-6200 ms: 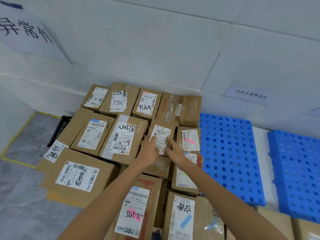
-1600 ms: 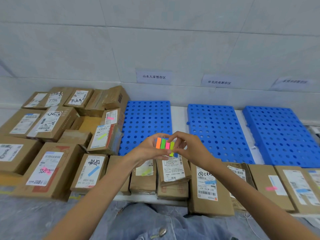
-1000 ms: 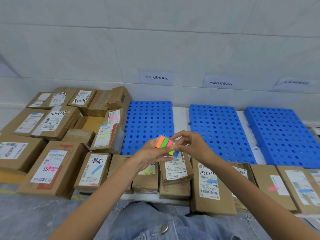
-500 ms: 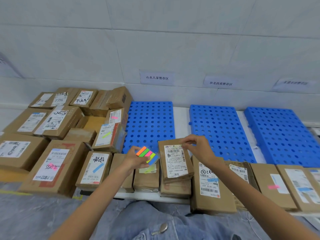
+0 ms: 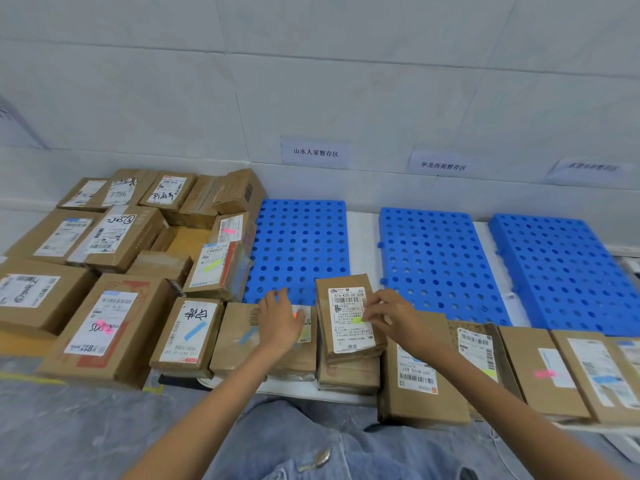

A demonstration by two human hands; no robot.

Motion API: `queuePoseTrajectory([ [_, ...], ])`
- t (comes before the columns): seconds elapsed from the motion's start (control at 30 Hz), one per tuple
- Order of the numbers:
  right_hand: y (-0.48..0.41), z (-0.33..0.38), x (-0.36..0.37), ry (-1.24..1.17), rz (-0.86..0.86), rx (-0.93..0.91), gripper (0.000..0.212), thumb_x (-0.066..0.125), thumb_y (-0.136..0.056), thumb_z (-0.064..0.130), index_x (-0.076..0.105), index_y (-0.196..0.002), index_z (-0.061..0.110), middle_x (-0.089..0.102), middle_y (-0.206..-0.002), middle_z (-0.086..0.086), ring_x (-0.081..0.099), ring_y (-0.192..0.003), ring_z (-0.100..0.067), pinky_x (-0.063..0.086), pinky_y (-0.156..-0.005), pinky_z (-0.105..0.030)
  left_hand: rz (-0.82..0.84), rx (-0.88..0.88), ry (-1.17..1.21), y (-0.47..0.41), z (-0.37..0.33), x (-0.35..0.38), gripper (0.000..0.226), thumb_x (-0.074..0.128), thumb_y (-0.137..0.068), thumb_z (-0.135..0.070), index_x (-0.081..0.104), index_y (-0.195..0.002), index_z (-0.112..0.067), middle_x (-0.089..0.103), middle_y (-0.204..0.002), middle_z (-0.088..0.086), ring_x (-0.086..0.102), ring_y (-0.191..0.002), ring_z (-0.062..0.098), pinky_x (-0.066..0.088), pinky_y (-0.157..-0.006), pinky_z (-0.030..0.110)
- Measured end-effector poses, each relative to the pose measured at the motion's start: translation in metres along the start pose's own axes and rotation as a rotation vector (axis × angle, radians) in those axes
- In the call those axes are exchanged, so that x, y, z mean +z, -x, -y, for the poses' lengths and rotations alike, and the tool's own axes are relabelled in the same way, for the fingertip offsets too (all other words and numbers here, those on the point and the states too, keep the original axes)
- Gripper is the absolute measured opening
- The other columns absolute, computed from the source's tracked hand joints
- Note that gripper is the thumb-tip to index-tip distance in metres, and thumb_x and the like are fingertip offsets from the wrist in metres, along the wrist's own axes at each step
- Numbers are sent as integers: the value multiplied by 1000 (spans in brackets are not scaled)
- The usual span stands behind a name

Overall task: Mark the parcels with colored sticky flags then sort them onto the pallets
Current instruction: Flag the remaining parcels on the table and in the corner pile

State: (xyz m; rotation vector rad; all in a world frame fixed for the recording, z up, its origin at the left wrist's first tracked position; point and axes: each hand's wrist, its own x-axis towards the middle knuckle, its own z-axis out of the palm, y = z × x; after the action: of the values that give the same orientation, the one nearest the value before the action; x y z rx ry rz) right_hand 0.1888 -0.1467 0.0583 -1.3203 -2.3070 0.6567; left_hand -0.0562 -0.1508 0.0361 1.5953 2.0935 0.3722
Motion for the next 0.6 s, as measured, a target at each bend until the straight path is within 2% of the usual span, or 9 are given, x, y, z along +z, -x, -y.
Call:
queuePoseTrajectory([
  [0.1,10,5,-8,-99,12,107,6,69,-83,14,71,-86,19,57,-101,10,50,-100,-6,41,-87,-16,65,35,168,2,-20,7,60,49,-94,-39,30,-143,-10,36,-142,9,32,-134,26,31,-109,37],
  [0.17,11,9,-10,-262,-72,307,10,66,-86,18,69,-96,18,55,-107,8,51,-103,-6,40,-90,-16,177,39,293,4,-29,16,55,50,-92,-44,39,-137,-13,45,-135,5,41,-127,22,38,-104,35],
  [0.23,7,7,-8,-425,-133,568,23,62,-89,24,60,-112,19,51,-115,4,52,-105,-11,44,-84,-21,277,14,402,7,-37,23,47,53,-91,-44,45,-128,-17,53,-126,-1,51,-120,18,45,-98,33],
  [0.33,-1,6,4,-759,-62,842,44,61,-89,31,45,-129,20,51,-122,-4,57,-105,-19,50,-86,-32,328,-17,502,10,-44,24,42,57,-93,-29,42,-128,-12,57,-123,-2,55,-114,15,46,-88,23],
  [0.4,-7,11,12,-856,-44,843,47,61,-90,23,42,-132,15,57,-113,-4,62,-97,-18,54,-79,-30,315,-22,512,10,-47,19,43,58,-93,-24,41,-131,-13,57,-126,-2,54,-116,16,43,-85,20],
  [0.47,-17,20,17,-804,-59,774,45,62,-89,18,43,-130,14,59,-110,-3,62,-92,-13,53,-67,-22,257,-23,537,10,-49,6,44,58,-93,-22,41,-133,-15,55,-124,-8,53,-117,14,40,-83,17],
  [0.6,-54,40,5,-798,-127,688,36,58,-92,20,49,-126,21,60,-115,-7,60,-92,-10,49,-66,-18,104,-43,700,0,-42,-36,47,62,-90,-27,41,-132,-20,51,-122,-12,55,-101,5,45,-74,12],
])
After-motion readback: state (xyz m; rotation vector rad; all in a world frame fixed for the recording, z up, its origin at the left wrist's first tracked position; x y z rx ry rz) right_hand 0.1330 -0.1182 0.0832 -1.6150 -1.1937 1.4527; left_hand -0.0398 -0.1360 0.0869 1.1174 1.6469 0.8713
